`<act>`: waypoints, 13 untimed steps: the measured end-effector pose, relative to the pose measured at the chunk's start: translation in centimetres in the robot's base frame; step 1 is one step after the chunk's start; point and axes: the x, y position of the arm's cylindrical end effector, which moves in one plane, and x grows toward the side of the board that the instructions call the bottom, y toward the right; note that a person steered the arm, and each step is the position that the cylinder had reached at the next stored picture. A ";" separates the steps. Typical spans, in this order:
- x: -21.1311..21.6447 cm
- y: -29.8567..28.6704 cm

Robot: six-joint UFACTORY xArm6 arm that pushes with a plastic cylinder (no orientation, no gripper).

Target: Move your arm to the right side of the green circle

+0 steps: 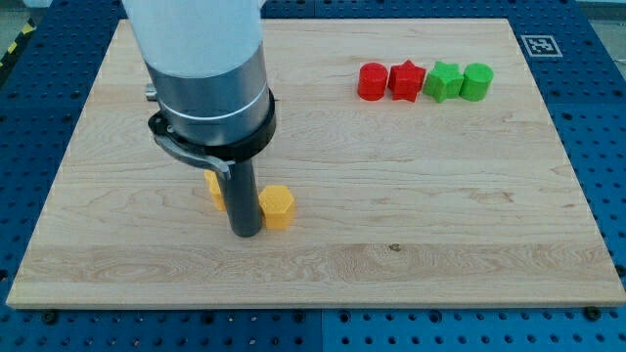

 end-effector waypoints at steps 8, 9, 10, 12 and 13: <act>-12.9 20.9; -12.9 22.3; -14.2 29.6; -16.6 31.3; -19.4 33.1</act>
